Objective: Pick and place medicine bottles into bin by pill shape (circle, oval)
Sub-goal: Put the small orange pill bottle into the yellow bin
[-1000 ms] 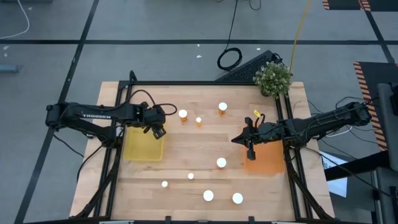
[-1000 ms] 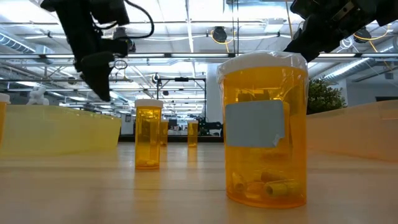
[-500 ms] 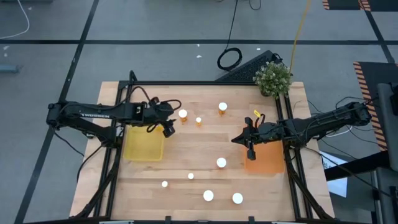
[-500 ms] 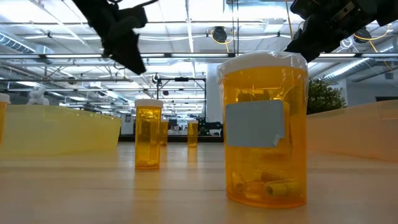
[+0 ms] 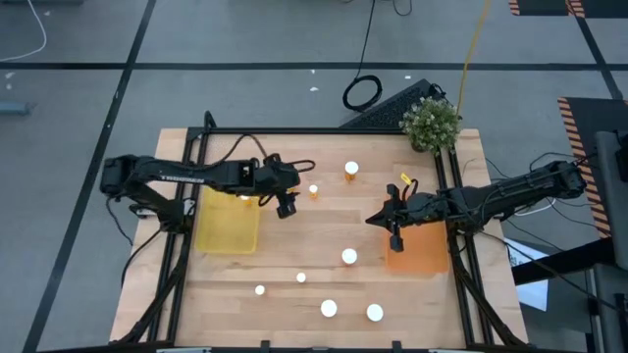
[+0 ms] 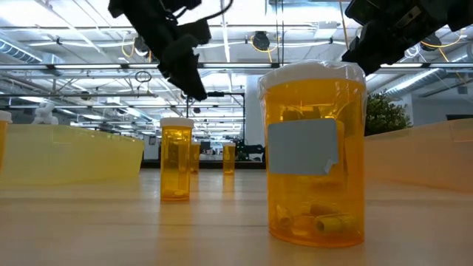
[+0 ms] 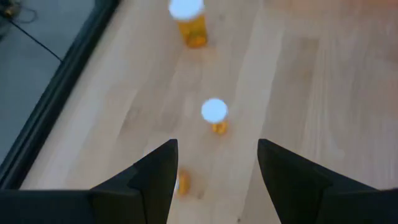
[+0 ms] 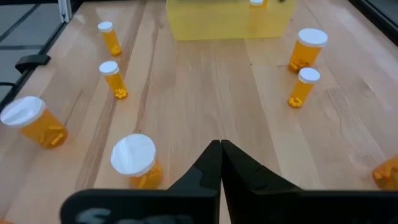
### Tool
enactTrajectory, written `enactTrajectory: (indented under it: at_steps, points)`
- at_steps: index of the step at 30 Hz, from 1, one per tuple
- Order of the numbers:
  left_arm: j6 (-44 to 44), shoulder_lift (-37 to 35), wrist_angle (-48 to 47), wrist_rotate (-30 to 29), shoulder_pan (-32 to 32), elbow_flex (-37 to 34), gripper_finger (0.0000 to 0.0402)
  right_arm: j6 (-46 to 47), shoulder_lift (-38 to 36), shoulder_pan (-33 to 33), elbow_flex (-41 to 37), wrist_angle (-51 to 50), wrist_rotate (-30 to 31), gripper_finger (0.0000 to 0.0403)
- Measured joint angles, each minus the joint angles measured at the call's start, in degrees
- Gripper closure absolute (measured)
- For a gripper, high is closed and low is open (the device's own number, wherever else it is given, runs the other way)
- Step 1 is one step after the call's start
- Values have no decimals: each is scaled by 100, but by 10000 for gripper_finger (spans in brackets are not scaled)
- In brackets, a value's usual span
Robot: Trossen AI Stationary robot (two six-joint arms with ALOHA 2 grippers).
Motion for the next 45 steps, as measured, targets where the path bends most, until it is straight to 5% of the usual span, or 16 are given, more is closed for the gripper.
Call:
enactTrajectory:
  at_steps: [10,21,30,45]
  points:
    - [710,1208,-40,899,337,1002,176,11,0,-11,4,-76,-31,403]
    - [886,1443,-41,1360,722,1002,157,-28,0,-11,4,-67,-48,403]
    - [1054,1629,90,1353,748,1002,81,-28,0,-11,4,-30,-50,403]
    - [1116,2049,477,1048,684,1000,103,-30,-2,-12,4,-26,-50,403]
